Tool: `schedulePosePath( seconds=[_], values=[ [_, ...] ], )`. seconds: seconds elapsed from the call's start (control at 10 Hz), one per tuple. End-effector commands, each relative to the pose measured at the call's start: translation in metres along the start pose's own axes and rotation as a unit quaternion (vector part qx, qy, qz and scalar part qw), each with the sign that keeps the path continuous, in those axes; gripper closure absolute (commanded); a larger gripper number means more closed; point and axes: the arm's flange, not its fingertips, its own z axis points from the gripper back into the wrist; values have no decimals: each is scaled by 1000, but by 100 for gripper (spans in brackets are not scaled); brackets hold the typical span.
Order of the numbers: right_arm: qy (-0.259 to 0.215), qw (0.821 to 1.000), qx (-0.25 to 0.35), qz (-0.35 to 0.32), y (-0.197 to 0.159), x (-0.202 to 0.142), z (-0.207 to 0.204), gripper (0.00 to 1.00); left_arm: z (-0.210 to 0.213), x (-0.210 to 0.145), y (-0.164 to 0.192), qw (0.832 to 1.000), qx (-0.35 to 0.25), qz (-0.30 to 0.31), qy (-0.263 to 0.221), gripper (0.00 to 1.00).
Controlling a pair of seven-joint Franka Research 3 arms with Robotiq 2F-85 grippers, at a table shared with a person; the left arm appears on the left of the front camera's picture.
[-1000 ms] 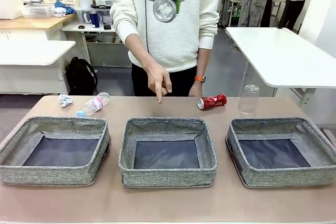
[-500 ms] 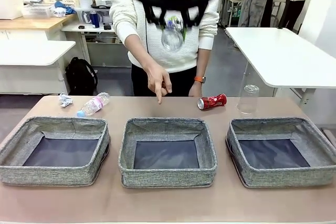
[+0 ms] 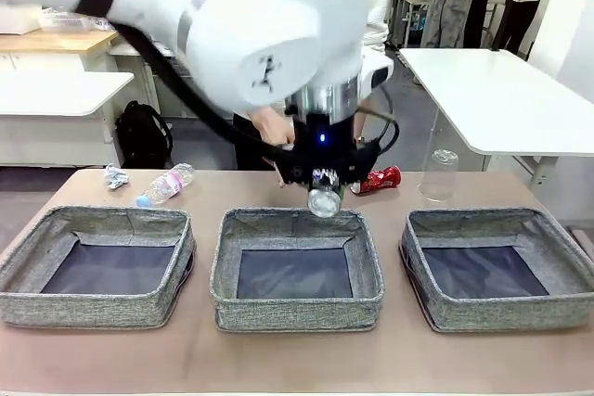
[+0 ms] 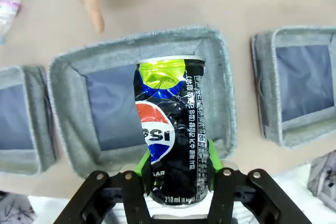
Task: Sort the waste into the appropriate baskets.
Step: Place the picked waste into the Fabric basket indicated by the person.
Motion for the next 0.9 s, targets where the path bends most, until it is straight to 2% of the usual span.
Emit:
schedulePosePath(
  seconds=[0.0,0.5,0.6,0.7,0.8],
  values=[
    [-9,1000,11,12,1,3,-2,0,-13,-3,8,1000,-5,21,5,59],
    [-9,1000,11,12,1,3,-2,0,-22,1,13,999,28,32,18,59],
    [-9,1000,11,12,1,3,-2,0,-23,2,12,999,35,32,21,39],
    [-9,1000,11,12,1,3,-2,0,-24,2,13,999,35,25,24,2],
    [-9,1000,11,12,1,3,-2,0,-24,2,13,999,33,23,23,0]
  ],
)
